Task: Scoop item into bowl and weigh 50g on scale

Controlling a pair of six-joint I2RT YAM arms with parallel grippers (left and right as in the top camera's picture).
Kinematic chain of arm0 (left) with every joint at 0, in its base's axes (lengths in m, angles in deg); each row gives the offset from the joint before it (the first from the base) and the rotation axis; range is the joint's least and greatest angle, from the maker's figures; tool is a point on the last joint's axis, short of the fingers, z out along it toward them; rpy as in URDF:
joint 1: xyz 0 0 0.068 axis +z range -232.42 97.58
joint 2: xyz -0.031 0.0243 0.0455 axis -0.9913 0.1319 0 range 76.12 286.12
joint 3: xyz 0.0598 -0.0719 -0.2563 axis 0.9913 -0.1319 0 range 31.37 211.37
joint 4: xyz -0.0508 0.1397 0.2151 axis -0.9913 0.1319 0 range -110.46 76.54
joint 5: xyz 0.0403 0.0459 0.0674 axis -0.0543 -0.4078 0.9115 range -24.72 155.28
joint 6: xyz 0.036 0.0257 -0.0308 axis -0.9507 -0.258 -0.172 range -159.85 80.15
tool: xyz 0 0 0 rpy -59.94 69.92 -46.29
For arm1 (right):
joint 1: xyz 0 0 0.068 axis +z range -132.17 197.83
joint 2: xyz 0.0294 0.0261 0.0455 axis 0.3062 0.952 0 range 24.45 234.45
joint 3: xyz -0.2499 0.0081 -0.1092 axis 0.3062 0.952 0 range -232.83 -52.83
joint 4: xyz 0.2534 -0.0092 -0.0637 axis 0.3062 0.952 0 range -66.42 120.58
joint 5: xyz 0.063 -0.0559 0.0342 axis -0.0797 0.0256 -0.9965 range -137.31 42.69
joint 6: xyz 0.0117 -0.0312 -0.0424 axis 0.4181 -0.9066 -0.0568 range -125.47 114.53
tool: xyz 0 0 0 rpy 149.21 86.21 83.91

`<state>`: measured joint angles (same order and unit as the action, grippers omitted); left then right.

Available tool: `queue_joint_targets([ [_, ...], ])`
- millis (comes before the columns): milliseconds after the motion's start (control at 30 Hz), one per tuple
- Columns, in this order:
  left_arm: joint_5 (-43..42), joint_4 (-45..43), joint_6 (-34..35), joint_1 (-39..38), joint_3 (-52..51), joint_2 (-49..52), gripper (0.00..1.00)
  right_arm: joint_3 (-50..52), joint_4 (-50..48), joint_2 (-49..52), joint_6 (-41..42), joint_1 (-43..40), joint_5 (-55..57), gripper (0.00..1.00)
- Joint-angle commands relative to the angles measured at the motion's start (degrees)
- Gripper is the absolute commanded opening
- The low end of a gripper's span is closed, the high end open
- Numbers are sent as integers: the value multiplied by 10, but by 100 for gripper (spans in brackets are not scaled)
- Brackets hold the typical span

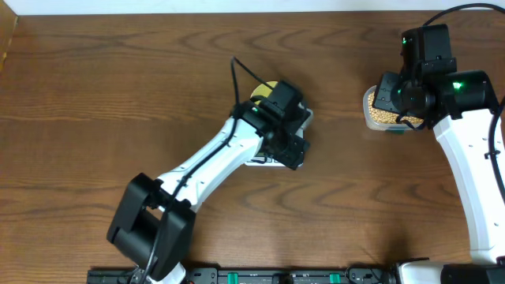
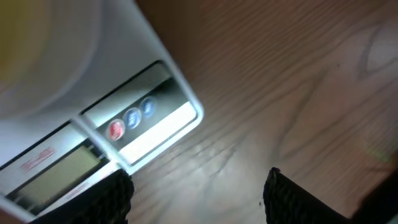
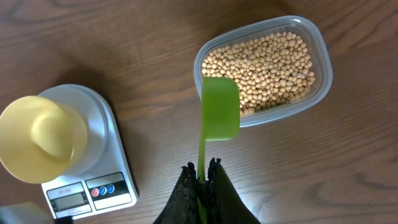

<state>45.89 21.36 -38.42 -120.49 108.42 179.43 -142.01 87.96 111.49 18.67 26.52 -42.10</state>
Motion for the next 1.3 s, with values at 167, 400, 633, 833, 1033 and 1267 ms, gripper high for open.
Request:
queue_joint_targets([
  [167, 41, -10, -8, -39, -1, 47, 70, -9, 8, -6, 4, -2, 16, 1],
  [400, 101, -21, -7, -48, -1, 73, 70, -9, 14, -6, -1, -1, 17, 1],
  [633, 153, -38, -1, -48, -1, 88, 70, -9, 14, -6, -7, -1, 17, 1],
  [833, 161, -50, -1, -48, -1, 88, 70, -9, 15, -6, -7, -1, 17, 1],
  [1033, 160, -47, 17, -48, -2, 89, 70, -9, 15, -6, -7, -1, 17, 1],
  [1267, 160, -47, 28, -48, -7, 89, 70, -9, 14, -6, -6, -1, 18, 1],
])
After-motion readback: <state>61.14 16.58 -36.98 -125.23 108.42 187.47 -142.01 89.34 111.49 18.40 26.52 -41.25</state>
